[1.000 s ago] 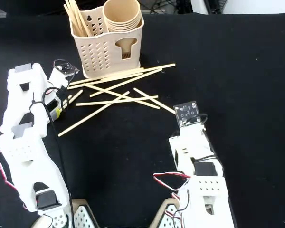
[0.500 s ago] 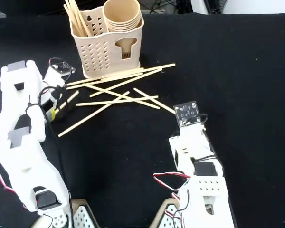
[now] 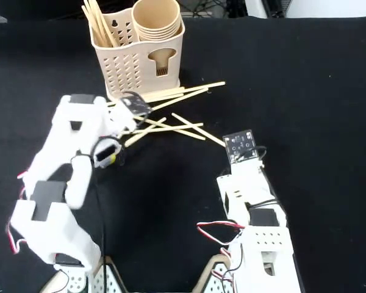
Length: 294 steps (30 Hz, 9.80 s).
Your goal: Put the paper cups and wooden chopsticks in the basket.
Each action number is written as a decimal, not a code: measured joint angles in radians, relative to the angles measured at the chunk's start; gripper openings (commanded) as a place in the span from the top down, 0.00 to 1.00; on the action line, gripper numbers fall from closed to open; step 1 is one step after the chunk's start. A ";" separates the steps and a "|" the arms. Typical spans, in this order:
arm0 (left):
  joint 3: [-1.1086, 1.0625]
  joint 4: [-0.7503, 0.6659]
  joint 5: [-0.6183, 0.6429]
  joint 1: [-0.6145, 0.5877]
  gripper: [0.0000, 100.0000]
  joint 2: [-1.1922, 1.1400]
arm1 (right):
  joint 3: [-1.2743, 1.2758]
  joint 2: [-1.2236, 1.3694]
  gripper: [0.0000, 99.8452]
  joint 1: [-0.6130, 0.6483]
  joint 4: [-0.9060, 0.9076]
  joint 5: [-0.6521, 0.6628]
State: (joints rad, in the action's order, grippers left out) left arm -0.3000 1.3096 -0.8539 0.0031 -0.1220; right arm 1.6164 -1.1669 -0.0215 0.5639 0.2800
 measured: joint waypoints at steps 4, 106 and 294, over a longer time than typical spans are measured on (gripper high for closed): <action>-0.075 -0.115 0.031 0.064 0.97 0.081 | 0.000 0.000 0.86 0.000 0.000 0.000; -0.351 -0.252 0.060 0.157 0.91 0.287 | 0.000 0.000 0.86 0.000 0.000 0.000; -0.694 -0.601 0.879 -0.396 0.83 0.442 | -0.967 0.882 0.86 0.115 0.272 0.339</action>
State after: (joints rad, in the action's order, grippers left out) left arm -0.9935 0.7081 0.0253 -0.3928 0.3199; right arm 0.6498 -0.2846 0.0936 0.8355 0.6191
